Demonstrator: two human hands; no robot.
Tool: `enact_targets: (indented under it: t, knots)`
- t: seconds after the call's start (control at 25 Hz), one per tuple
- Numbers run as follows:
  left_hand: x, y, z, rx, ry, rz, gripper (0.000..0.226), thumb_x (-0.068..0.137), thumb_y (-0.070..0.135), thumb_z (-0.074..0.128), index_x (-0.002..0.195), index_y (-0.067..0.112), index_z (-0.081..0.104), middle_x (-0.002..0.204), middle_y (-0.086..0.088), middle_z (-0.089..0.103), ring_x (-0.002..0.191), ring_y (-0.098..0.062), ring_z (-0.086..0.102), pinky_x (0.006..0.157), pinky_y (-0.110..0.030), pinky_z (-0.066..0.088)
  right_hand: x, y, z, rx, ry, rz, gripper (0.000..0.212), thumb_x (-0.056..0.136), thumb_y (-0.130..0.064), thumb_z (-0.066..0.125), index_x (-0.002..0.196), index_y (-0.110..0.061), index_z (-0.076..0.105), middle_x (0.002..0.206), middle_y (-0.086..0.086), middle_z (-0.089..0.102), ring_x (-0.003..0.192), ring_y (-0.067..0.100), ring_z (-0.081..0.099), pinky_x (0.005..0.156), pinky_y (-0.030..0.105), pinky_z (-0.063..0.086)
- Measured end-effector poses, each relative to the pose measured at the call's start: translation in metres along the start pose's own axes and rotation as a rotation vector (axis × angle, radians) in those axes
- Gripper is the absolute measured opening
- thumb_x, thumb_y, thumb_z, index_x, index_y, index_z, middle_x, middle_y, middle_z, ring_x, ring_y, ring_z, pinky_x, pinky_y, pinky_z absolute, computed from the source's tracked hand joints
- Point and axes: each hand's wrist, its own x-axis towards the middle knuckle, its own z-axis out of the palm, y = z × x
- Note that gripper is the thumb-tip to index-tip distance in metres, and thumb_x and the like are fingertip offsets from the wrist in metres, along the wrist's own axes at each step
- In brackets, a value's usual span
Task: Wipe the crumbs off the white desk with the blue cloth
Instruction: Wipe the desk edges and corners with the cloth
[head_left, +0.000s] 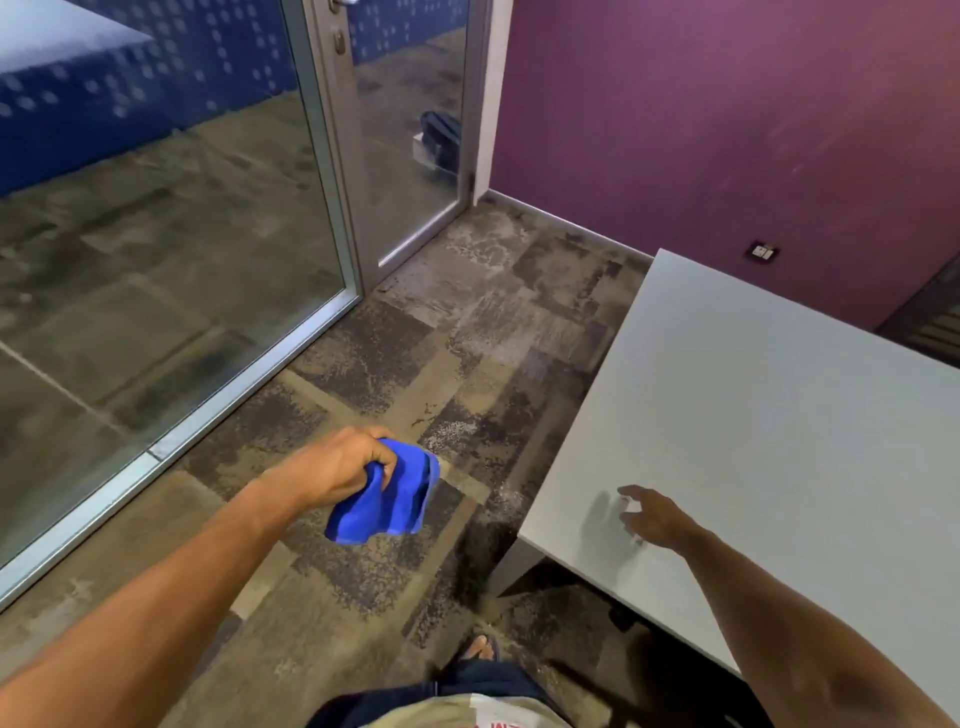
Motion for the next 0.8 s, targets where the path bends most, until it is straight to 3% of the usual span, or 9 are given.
enact_targets:
  t: [0.16, 0.28, 0.4, 0.48, 0.56, 0.68, 0.8]
  knots:
    - [0.042, -0.006, -0.015, 0.048, -0.046, -0.007, 0.05, 0.07, -0.005, 0.046, 0.097, 0.023, 0.077, 0.126, 0.004, 0.06, 0.115, -0.018, 0.056, 0.097, -0.023, 0.04, 0.017, -0.028, 0.011, -0.075, 0.017, 0.074, 0.072, 0.092, -0.029, 0.062, 0.154, -0.015, 0.028, 0.152, 0.014, 0.035, 0.136, 0.033, 0.042, 0.111, 0.047, 0.039]
    - [0.067, -0.019, -0.016, 0.016, -0.163, -0.03, 0.043, 0.079, 0.029, 0.049, 0.115, 0.022, 0.072, 0.125, 0.005, 0.052, 0.113, -0.015, 0.054, 0.106, -0.033, 0.041, 0.01, -0.042, 0.03, -0.082, 0.064, 0.159, 0.079, 0.09, -0.035, 0.063, 0.154, -0.019, 0.019, 0.152, 0.013, 0.025, 0.139, 0.037, 0.032, 0.112, 0.051, 0.035]
    - [0.103, -0.035, -0.021, -0.097, -0.141, -0.048, 0.048, 0.087, 0.061, 0.057, 0.108, 0.022, 0.075, 0.118, 0.005, 0.052, 0.105, -0.013, 0.056, 0.098, -0.03, 0.041, -0.002, -0.052, 0.055, -0.027, 0.114, 0.244, 0.072, 0.09, -0.033, 0.062, 0.148, -0.022, 0.021, 0.149, 0.01, 0.022, 0.137, 0.035, 0.028, 0.109, 0.053, 0.037]
    - [0.125, -0.044, -0.023, -0.031, -0.072, -0.02, 0.031, 0.087, 0.048, 0.067, 0.094, 0.019, 0.078, 0.116, 0.0, 0.058, 0.103, -0.019, 0.06, 0.09, -0.026, 0.04, -0.011, -0.059, 0.066, 0.044, 0.15, 0.281, 0.055, 0.09, -0.03, 0.057, 0.138, -0.023, 0.031, 0.137, 0.01, 0.033, 0.128, 0.035, 0.036, 0.107, 0.051, 0.038]
    - [0.136, -0.05, -0.03, -0.027, 0.036, -0.006, 0.01, 0.083, 0.028, 0.077, 0.082, 0.019, 0.073, 0.107, -0.003, 0.065, 0.098, -0.025, 0.064, 0.081, -0.027, 0.042, -0.019, -0.068, 0.072, 0.114, 0.18, 0.316, 0.053, 0.09, -0.028, 0.056, 0.139, -0.018, 0.036, 0.134, 0.012, 0.041, 0.127, 0.036, 0.042, 0.11, 0.045, 0.035]
    - [0.151, -0.077, -0.052, -0.172, 0.029, -0.02, 0.039, 0.074, 0.016, 0.082, 0.091, 0.017, 0.047, 0.086, -0.007, 0.063, 0.08, -0.029, 0.06, 0.068, -0.034, 0.042, -0.043, -0.095, 0.084, 0.235, 0.185, 0.416, 0.061, 0.091, -0.022, 0.063, 0.146, -0.007, 0.038, 0.145, 0.016, 0.045, 0.134, 0.034, 0.043, 0.111, 0.037, 0.034]
    - [0.169, -0.108, -0.065, -0.185, -0.014, -0.01, 0.049, 0.071, 0.009, 0.08, 0.106, 0.011, 0.045, 0.094, -0.009, 0.061, 0.085, -0.029, 0.059, 0.071, -0.034, 0.043, -0.062, -0.128, 0.105, 0.276, 0.164, 0.45, 0.05, 0.093, -0.023, 0.065, 0.137, -0.005, 0.049, 0.138, 0.013, 0.053, 0.125, 0.028, 0.053, 0.092, 0.028, 0.042]
